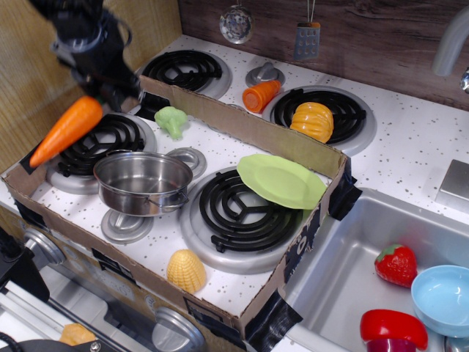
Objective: Put carrot on plate
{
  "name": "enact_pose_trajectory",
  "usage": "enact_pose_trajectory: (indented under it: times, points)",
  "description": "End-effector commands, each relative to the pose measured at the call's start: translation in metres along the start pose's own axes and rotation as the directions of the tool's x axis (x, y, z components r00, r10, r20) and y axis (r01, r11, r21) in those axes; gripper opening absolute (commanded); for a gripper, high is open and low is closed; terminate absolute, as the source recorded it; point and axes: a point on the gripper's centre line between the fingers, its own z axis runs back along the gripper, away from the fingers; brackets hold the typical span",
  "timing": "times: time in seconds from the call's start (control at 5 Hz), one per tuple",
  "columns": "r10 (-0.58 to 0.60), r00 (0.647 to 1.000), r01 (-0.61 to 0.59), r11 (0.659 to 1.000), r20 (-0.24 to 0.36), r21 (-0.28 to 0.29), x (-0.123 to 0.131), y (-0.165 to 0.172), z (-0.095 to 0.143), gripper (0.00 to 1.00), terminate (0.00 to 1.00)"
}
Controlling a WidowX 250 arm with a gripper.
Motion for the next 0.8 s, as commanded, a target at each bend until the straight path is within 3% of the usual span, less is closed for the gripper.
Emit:
enact_pose_trajectory:
  times: [0.0, 0.2, 0.6]
  points:
    - [0.025, 0.998, -0.025, 1.000, 0.056, 0.000, 0.052, -0.022, 0.054, 0.00, 0.00]
    - [0.063, 0.996, -0.058, 0.996, 0.062, -0.074, 0.065, -0.060, 0.060, 0.00, 0.00]
    - [0.106, 0.994, -0.108, 0.978, -0.021, -0.181, 0.075, -0.115, 0.069, 0.00, 0.00]
